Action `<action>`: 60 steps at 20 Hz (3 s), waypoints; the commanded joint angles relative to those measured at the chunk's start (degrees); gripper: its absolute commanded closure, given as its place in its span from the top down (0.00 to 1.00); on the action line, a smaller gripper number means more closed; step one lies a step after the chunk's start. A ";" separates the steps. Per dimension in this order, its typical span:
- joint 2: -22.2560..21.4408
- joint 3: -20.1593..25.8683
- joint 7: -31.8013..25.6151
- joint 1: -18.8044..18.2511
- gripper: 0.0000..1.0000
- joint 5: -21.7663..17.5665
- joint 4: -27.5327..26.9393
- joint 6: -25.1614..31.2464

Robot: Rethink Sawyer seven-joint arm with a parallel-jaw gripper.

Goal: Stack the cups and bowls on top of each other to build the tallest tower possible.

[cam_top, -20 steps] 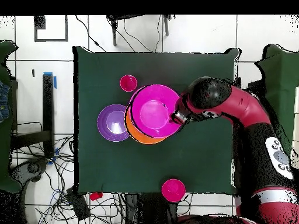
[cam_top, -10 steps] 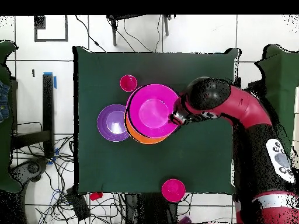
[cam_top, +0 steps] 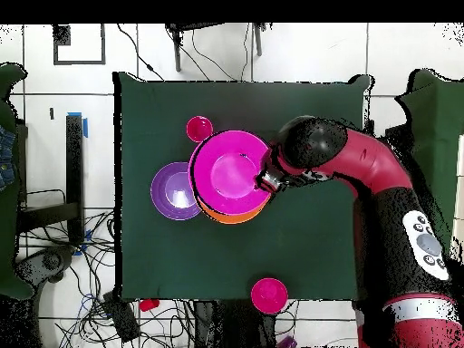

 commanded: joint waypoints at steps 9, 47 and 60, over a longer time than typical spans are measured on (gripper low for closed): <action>3.49 3.01 3.39 2.53 1.00 -3.52 -3.81 -0.23; 2.39 3.43 6.37 3.69 1.00 -0.12 -14.04 23.08; 2.54 5.75 6.39 4.91 1.00 4.11 -12.67 13.16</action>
